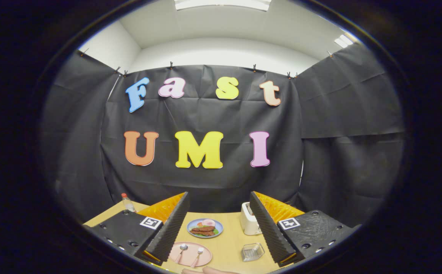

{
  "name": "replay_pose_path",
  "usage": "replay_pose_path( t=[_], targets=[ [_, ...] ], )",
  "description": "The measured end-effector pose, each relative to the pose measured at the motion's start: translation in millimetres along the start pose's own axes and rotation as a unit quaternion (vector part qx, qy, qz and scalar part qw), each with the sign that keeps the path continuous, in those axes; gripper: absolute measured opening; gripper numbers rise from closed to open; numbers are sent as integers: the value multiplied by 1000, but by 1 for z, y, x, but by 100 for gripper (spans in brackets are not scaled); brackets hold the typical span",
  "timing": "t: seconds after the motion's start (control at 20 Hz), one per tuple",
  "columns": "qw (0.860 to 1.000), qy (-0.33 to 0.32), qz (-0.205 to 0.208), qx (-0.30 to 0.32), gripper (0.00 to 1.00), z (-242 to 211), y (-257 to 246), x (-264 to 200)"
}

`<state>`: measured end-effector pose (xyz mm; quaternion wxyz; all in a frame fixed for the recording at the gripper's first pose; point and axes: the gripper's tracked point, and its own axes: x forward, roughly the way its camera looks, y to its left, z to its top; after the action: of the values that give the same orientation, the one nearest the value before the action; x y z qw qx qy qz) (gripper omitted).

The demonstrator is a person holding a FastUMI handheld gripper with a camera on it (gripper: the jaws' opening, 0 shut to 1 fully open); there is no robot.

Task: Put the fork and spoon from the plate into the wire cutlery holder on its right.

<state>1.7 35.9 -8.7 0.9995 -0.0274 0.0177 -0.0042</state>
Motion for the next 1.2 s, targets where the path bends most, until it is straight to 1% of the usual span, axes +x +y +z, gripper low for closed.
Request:
replay_pose_path(
  t=[0.2, 0.45, 0.6, 0.7, 0.85, 1.0, 1.1, 1.2],
  targets=[
    [1000, 17, 0, -4, 95, -16, 4, 8],
    [998, 63, 7, -13, 95, -61, 18, 30],
    [994, 102, 15, -25, 95, -102, 31, 47],
    [990, 135, 22, -33, 94, -138, 41, 58],
    [980, 192, 28, -41, 93, -196, 54, 68],
    [969, 242, 43, -32, 91, -254, 70, 72],
    [961, 270, 44, -38, 91, -289, 75, 77],
    [954, 292, 39, -48, 86, -318, 78, 84]
  ],
)
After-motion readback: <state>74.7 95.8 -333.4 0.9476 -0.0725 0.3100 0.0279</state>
